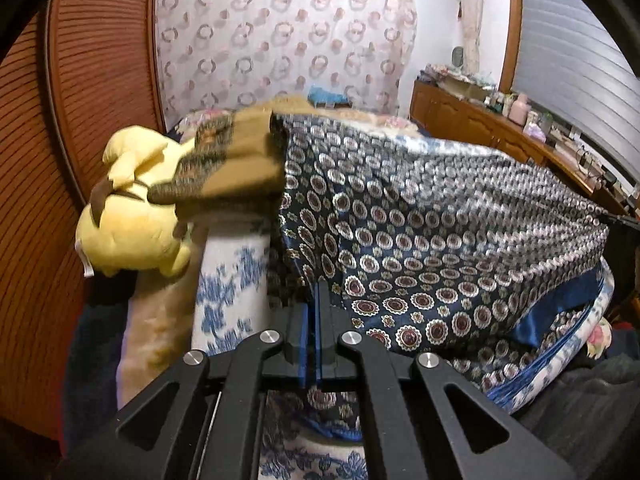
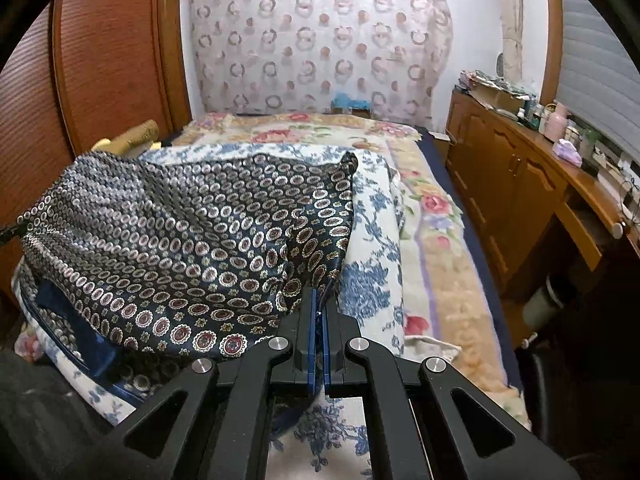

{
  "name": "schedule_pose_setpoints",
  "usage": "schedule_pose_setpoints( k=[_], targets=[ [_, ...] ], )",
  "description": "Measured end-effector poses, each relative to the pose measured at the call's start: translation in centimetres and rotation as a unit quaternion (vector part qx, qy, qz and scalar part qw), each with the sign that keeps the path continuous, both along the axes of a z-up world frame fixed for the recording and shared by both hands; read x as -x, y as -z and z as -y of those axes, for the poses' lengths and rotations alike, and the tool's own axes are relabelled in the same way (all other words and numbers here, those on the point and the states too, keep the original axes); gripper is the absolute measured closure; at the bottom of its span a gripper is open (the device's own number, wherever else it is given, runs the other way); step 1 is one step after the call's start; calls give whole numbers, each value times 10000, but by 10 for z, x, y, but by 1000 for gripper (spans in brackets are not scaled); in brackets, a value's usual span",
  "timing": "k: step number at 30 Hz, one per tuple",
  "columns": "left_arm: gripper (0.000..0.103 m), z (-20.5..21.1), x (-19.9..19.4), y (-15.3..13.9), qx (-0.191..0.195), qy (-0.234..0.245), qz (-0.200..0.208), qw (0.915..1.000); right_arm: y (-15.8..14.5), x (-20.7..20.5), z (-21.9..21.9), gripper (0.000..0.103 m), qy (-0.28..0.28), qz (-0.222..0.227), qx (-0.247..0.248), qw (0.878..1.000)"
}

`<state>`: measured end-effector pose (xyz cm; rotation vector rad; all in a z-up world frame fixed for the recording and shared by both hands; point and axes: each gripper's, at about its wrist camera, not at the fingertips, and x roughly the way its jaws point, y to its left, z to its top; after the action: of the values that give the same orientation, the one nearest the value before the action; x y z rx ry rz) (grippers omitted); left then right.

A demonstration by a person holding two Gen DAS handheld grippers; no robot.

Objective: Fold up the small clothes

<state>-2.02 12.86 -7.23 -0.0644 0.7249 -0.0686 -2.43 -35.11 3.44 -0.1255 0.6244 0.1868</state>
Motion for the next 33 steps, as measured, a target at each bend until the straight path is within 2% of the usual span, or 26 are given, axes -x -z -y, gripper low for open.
schedule_pose_setpoints(
  k=[5, 6, 8, 10, 14, 17, 20, 26, 33],
  targets=[
    [102, -4, 9, 1, 75, -108, -13, 9999, -14, -10, -5, 91, 160, 17, 168, 9997],
    [102, -6, 10, 0, 92, -118, -3, 9999, -16, -11, -7, 83, 169, 49, 198, 9996],
    [102, -6, 12, -3, 68, -152, 30, 9999, -24, -12, -10, 62, 173, 138, 248, 9994],
    [102, -5, 14, -5, 29, -155, 54, 9999, -29, -12, -14, 57, 122, 228, 229, 9994],
    [101, -2, 14, -10, -20, -142, 158, 9998, -32, -21, -35, 55, -57, 264, 293, 9992],
    [97, 1, 14, -13, -232, -228, 303, 9990, -22, -35, -57, 55, -298, 178, 279, 9990],
    [95, 0, 11, -13, -198, -248, 305, 9990, -9, -51, -75, 55, -514, 26, 225, 9984],
    [75, 0, 8, -12, -121, -207, 270, 9993, 16, -86, -106, 55, -863, -292, 151, 9957],
    [75, 0, 4, -1, -87, -257, 110, 9996, 32, -113, -119, 55, -1002, -425, 176, 9939]
  ],
)
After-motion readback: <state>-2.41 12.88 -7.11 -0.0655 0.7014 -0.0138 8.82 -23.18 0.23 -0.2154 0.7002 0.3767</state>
